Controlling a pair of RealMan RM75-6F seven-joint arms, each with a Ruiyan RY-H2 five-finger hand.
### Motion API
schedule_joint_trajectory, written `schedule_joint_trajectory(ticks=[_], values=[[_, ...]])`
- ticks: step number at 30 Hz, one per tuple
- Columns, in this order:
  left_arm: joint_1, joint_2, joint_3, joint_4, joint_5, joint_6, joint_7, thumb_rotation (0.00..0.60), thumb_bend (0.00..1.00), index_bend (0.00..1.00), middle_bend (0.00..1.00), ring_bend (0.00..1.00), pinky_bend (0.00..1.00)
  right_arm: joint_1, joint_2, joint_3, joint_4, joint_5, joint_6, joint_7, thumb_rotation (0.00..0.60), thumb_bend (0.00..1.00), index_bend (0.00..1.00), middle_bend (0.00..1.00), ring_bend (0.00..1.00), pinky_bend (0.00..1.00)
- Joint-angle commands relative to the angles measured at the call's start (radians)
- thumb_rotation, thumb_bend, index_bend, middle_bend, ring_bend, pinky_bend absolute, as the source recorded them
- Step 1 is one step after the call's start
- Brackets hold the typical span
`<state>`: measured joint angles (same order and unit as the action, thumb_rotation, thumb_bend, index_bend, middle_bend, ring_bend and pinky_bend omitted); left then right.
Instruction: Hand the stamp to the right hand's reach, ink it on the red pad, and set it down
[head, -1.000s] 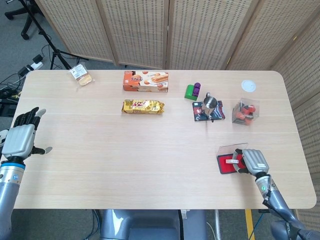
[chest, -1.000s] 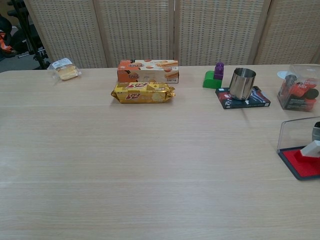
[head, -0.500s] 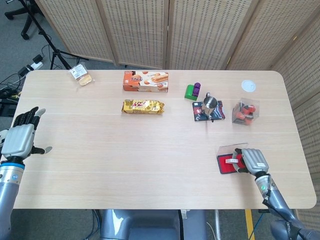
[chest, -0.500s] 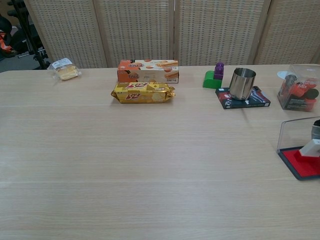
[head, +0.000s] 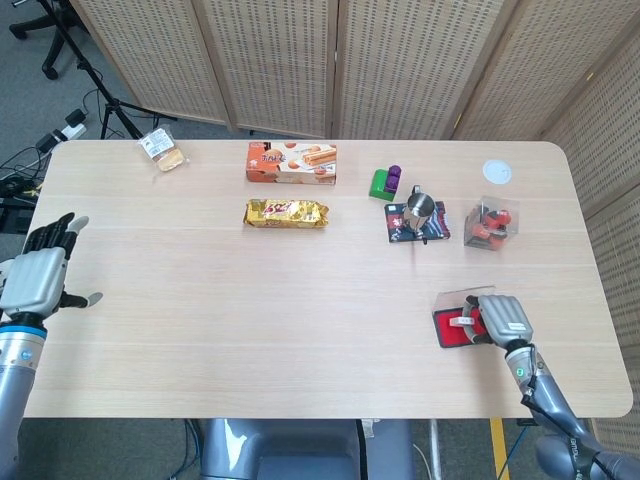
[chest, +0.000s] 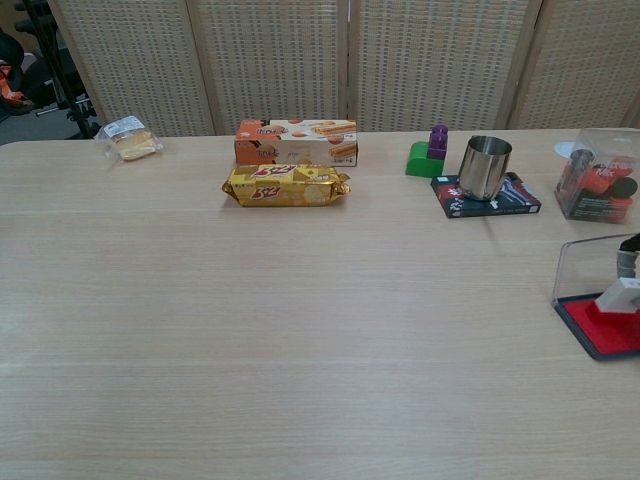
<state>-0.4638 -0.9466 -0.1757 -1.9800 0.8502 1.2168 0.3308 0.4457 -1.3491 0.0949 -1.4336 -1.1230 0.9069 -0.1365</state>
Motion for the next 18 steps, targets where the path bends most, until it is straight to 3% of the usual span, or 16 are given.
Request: schedule_joint_trajectory(ticks=[1,10,18], values=[[0.001,0.003,-0.001,-0.001,0.002,-0.001,-0.004,0.6,0.1,0.0,0.0,0.0,0.0,-0.009,0.026,0.003,-0.046,-0.009,0.023,0.006,0.6,0.54,0.58,1.0,1.0,1.0],[0.009,0.016,-0.002,-0.007,0.015,-0.003,-0.025,0.6,0.1,0.0,0.0,0.0,0.0,-0.027,0.118,0.032,-0.202,-0.08,0.107,0.061,0.6,0.54,0.58,1.0,1.0,1.0],[0.016,0.028,-0.002,-0.012,0.029,-0.008,-0.045,0.6,0.1,0.0,0.0,0.0,0.0,-0.026,0.181,0.043,-0.345,-0.12,0.151,0.034,0.6,0.56,0.58,1.0,1.0,1.0]])
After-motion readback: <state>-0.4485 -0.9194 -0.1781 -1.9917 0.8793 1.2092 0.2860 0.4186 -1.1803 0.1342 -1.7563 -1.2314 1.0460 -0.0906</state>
